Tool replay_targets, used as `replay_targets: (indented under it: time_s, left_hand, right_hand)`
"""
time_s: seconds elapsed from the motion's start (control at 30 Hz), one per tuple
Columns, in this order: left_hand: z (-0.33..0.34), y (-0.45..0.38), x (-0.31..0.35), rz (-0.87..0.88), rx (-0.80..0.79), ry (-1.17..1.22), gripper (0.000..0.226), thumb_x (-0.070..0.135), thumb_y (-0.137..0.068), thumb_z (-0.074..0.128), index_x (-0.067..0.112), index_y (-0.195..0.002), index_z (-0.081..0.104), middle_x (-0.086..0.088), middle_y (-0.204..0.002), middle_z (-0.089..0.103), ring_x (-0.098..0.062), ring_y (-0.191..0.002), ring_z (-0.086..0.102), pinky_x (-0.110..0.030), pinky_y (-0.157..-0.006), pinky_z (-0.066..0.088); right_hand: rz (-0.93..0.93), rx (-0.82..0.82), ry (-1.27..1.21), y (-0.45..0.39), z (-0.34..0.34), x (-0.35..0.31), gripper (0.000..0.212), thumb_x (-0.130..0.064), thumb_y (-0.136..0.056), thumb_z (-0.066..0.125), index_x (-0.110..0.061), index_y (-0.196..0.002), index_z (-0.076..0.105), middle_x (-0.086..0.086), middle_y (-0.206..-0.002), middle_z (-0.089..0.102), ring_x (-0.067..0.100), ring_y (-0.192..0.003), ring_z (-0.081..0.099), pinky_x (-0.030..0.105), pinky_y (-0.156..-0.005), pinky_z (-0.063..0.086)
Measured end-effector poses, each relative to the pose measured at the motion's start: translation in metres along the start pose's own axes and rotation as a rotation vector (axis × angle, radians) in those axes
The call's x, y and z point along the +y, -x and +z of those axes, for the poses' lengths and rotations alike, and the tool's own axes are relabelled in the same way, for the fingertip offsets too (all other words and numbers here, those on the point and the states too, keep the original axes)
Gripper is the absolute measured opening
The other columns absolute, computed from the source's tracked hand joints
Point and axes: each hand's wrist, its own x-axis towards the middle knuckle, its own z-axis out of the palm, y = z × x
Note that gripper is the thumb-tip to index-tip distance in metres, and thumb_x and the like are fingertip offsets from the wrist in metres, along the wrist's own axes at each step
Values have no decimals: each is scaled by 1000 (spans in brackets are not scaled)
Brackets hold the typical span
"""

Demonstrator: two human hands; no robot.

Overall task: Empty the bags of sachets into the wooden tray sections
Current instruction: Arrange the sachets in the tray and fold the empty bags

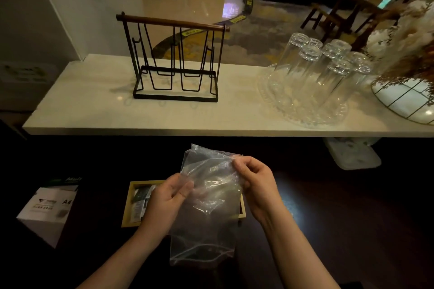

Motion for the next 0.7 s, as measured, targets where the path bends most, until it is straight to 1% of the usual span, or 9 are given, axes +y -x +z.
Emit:
replay_targets:
  time_s: [0.07,0.13,0.2,0.33,0.43,0.5,0.6,0.67,0.7]
  left_hand:
    - [1,0,8,-26,-38,49,34,39,-81,65,16,-104,60,-8,-95,73,-23,-90,70,-22,-69,55]
    - [0,-3,13,-37,-77,99,48,29,-80,62,37,-125,47,1,-102,73,-17,-95,69,-27,-72,57]
    - [-3,-7,17,43,-97,37,58,31,-81,64,50,-130,38,6,-113,68,-11,-102,67,-34,-77,57]
    - [-7,-16,22,208,-79,-195,15,44,-80,64,33,-89,66,9,-88,70,-8,-85,66,-36,-76,55]
    - [-4,-14,19,190,37,-187,29,48,-78,65,23,-66,56,7,-61,60,-6,-57,57,-32,-57,48]
    - [-4,-12,16,179,117,-179,40,55,-78,61,22,-61,49,6,-56,53,-4,-52,50,-28,-53,43]
    - [-2,-16,17,40,154,40,53,70,-61,63,21,-75,50,-2,-71,59,-15,-64,57,-31,-56,48]
    - [-2,-18,18,-192,34,177,87,74,-32,76,19,-95,52,-6,-92,64,-17,-79,64,-22,-59,54]
    - [-2,-15,15,-248,-84,122,92,72,-31,78,23,-105,52,0,-102,65,-12,-87,66,-17,-63,54]
  right_hand:
    - [-48,-9,123,2,-2,0,6,-15,-77,75,-12,-75,70,4,-75,65,16,-71,53,25,-64,44]
    - [-117,-40,277,4,-2,-3,10,-9,-79,74,-15,-72,71,-3,-70,65,7,-64,51,18,-58,41]
    - [-171,-108,351,5,-1,-5,8,-9,-78,74,-14,-73,70,-6,-76,66,3,-68,55,13,-59,41]
    - [-221,-110,344,7,5,-9,7,-8,-77,75,-12,-74,70,-4,-78,66,2,-69,57,12,-60,41]
    - [-217,-69,272,10,7,-7,10,-6,-77,74,-14,-74,70,-3,-72,67,5,-67,56,15,-60,43]
    - [-215,-52,268,11,9,-5,16,-2,-77,74,-17,-73,69,-5,-71,65,7,-67,56,18,-62,45]
    - [-224,19,207,9,10,-2,24,3,-79,70,-19,-70,65,-4,-67,61,7,-63,52,18,-58,45]
    - [-243,96,163,6,9,-2,23,3,-81,67,-17,-73,62,1,-69,56,9,-64,49,18,-58,43]
    - [-253,132,144,4,8,-2,21,2,-82,67,-16,-76,60,3,-72,54,10,-66,48,18,-59,43]
